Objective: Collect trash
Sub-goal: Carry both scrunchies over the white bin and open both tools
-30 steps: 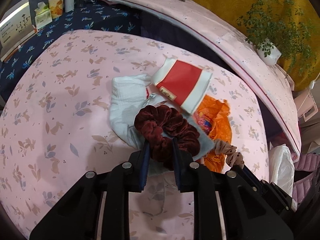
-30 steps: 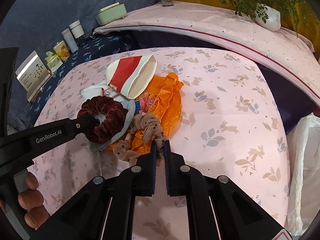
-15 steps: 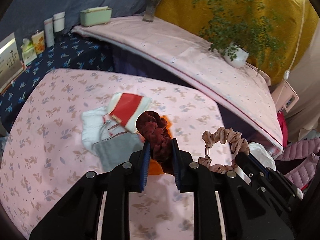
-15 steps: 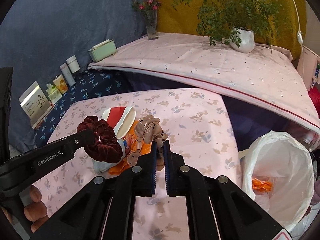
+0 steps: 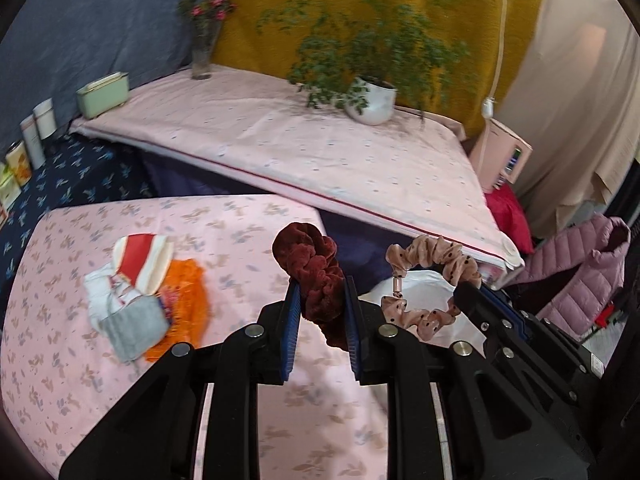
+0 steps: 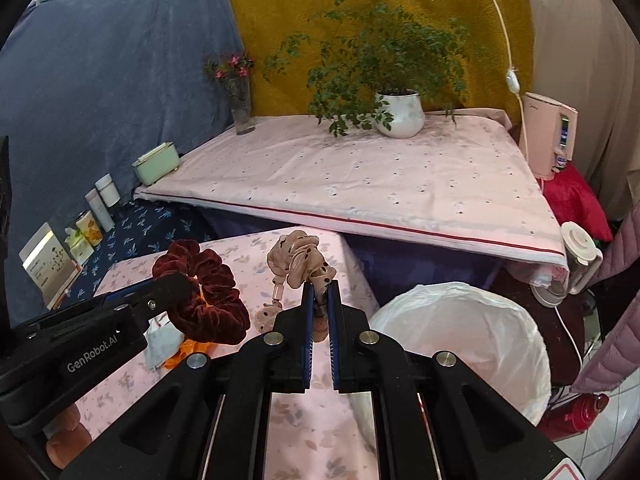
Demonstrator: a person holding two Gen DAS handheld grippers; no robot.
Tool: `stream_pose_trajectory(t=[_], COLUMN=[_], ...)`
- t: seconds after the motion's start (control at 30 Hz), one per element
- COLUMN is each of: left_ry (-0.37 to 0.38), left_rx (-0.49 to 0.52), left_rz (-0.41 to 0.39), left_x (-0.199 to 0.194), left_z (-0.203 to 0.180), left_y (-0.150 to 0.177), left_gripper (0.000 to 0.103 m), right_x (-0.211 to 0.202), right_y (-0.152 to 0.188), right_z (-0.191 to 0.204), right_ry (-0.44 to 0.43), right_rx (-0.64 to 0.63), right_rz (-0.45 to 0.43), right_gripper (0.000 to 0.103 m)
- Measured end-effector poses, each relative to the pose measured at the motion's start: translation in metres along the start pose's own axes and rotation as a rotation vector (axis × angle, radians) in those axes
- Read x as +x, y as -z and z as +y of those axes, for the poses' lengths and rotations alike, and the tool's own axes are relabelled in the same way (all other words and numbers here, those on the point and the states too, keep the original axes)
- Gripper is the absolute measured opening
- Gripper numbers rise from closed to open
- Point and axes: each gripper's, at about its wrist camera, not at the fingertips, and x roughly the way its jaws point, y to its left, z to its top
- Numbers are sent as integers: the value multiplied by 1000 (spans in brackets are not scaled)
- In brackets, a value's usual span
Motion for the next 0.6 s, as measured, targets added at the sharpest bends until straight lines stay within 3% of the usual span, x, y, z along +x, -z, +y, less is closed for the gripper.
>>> stream_pose_trajectory(t=[0.23,0.6], left_ry=[64,134], left_rx=[77,149], left_rz=[19,73], left_x=[9,31], left_z=[-57,-109], left_y=[3,10], left_gripper=[20,21], right_x=[-18,-26], right_y=[5,18], right_z=[-52,-113], right_ry=[72,139], right_rx=[56,141], right_rz=[-17,-17], right_gripper=[7,7])
